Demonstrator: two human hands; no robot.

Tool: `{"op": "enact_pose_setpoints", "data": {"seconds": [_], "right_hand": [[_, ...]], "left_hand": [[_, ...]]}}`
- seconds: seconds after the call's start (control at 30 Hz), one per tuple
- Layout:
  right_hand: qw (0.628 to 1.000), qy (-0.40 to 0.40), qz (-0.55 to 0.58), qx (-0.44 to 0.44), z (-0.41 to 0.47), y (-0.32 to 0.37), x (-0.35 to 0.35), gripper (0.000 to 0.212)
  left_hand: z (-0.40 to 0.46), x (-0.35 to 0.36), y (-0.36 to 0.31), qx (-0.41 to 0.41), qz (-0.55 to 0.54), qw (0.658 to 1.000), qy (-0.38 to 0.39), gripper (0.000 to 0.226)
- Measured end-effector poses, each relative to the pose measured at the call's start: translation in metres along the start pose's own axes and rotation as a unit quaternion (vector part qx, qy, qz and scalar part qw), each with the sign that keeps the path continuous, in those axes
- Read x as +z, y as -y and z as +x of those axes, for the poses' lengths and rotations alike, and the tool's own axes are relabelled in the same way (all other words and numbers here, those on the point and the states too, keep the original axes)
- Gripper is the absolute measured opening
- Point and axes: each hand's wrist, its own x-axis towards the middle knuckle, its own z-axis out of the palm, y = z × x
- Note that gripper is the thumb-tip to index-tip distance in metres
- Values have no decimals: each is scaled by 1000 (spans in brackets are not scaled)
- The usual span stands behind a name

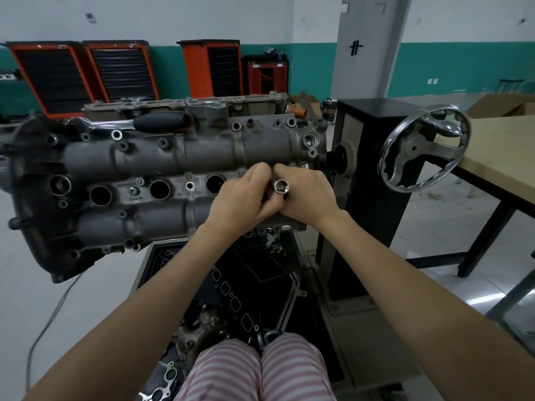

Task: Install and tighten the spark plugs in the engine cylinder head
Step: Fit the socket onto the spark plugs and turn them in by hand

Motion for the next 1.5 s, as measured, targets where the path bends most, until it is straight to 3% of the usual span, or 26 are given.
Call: {"op": "enact_pose_setpoints", "data": {"seconds": [0.17,0.37,0.7,0.9,1.23,1.5], "right_hand": [[1000,-10,21,-17,-1,0,-1,9],[998,-42,32,-17,-2,2,-2,27],[999,-16,23,-15,-1,1,-2,11],[999,-28,23,-9,-2,-1,0,26],[1000,-7,9,-7,-1,2,-2,11],[998,-50,27,-21,-2,2,-2,17]], "left_hand": [[-1,4,5,-11,26,1000,-12,32],[-2,6,11,24,39,998,-30,35],[-1,3,4,-13,14,1000,-5,27],[-2,8,12,12,45,998,-35,39],[-1,2,3,2,30,999,-19,28],[-2,8,12,9,35,999,-33,43]]}}
